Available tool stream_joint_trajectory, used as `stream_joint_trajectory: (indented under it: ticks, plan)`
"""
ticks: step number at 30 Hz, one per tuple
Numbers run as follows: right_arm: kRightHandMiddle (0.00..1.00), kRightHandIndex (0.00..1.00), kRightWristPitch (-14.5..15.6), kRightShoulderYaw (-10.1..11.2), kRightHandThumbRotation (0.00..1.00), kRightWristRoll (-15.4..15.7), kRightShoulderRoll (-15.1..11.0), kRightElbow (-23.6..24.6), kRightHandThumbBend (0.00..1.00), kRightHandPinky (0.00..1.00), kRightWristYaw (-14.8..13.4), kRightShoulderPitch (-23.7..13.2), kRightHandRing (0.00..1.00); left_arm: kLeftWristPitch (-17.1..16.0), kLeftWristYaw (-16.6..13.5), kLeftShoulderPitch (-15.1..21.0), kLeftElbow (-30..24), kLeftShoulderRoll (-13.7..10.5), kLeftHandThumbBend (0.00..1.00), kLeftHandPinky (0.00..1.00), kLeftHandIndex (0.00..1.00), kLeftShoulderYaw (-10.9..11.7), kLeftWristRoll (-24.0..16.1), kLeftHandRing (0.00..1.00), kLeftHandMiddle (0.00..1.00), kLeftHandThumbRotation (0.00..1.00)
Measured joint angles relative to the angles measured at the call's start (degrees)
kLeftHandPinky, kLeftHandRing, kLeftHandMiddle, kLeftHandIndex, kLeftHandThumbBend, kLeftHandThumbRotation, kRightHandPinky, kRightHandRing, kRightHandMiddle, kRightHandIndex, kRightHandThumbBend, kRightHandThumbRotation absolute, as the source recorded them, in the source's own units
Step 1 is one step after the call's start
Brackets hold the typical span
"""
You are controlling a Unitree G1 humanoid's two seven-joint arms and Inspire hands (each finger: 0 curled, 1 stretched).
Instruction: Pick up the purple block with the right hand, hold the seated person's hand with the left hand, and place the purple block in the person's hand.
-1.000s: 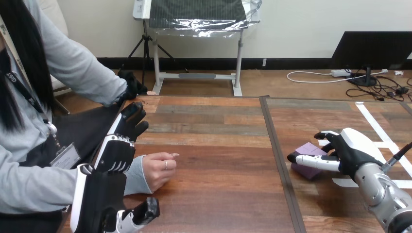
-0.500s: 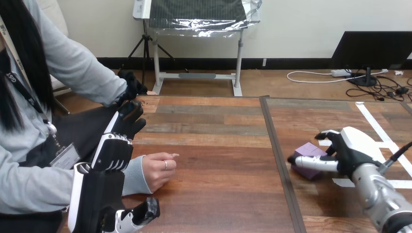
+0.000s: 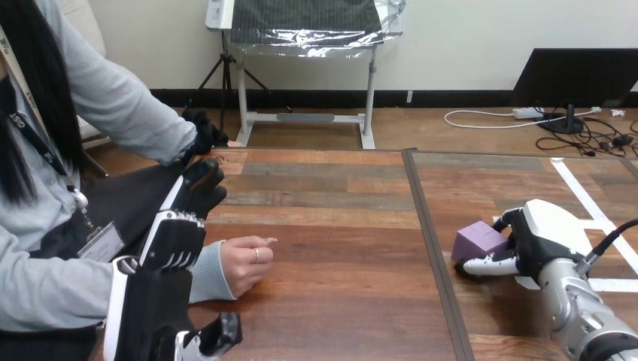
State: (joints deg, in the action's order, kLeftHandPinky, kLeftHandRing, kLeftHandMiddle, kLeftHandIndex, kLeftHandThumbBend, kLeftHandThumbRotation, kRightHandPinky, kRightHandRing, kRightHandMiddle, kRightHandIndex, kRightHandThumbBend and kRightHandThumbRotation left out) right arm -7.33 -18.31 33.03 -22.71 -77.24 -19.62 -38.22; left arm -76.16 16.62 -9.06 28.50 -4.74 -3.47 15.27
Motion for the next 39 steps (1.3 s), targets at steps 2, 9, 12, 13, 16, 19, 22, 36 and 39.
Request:
stream_joint_trajectory:
  ticks: [2, 9, 12, 13, 16, 19, 22, 36, 39]
  plan:
    - [0.28, 0.36, 0.2, 0.0, 0.06, 0.0, 0.0, 0.0, 0.69, 0.12, -0.3, 0.0, 0.19, 0.0, 0.0, -0.1, 0.0, 0.0, 1.0, 0.89, 0.9, 0.0, 0.1, 0.93, 0.93, 0.69]
    - [0.24, 0.31, 1.2, 0.5, 0.04, -0.4, 0.0, 0.0, 0.6, 0.08, -0.8, -0.1, 0.15, 1.0, -0.2, -0.7, -1.3, -0.1, 1.0, 0.9, 0.9, 0.0, -0.1, 0.94, 0.93, 0.69]
    - [0.22, 0.29, 1.5, 0.8, 0.04, -0.7, -0.1, 0.1, 0.58, 0.07, -0.8, -0.3, 0.13, 1.4, -0.3, -1.0, -2.3, -0.1, 1.0, 0.9, 0.9, 0.0, -0.1, 0.94, 0.94, 0.7]
    - [0.21, 0.28, 1.6, 0.9, 0.04, -0.9, -0.1, 0.1, 0.57, 0.07, -0.8, -0.3, 0.13, 1.4, -0.3, -1.1, -2.4, -0.1, 1.0, 0.91, 0.9, 0.0, -0.1, 0.94, 0.94, 0.7]
    - [0.19, 0.26, 1.7, 1.3, 0.04, -1.6, -0.1, 0.1, 0.53, 0.05, -0.6, -0.3, 0.11, 1.5, -0.3, -1.4, -2.9, 0.0, 1.0, 0.91, 0.9, 0.0, -0.1, 0.95, 0.94, 0.7]
    - [0.18, 0.24, 1.7, 1.8, 0.04, -2.5, -0.1, 0.1, 0.5, 0.04, -0.3, -0.3, 0.1, 1.5, -0.3, -1.6, -3.4, 0.0, 1.0, 0.92, 0.9, 0.0, -0.1, 0.95, 0.94, 0.7]
    - [0.17, 0.22, 1.7, 2.6, 0.04, -3.5, -0.1, 0.1, 0.48, 0.03, 0.2, -0.2, 0.09, 1.5, -0.3, -1.7, -3.6, 0.0, 1.0, 0.92, 0.9, 0.0, -0.2, 0.95, 0.94, 0.7]
    - [0.19, 0.24, 0.4, 5.1, 0.07, -6.4, -0.2, 0.1, 0.42, 0.06, 0.7, 0.4, 0.12, 1.6, -0.1, -1.7, -3.7, 0.0, 1.0, 0.93, 0.9, -0.1, -0.1, 0.95, 0.94, 0.69]
    - [0.19, 0.24, -0.7, 5.5, 0.07, -6.6, -0.3, 0.1, 0.41, 0.06, 0.5, 0.8, 0.12, 1.6, 0.1, -1.7, -3.7, -0.1, 1.0, 0.93, 0.9, -0.1, -0.1, 0.94, 0.94, 0.68]
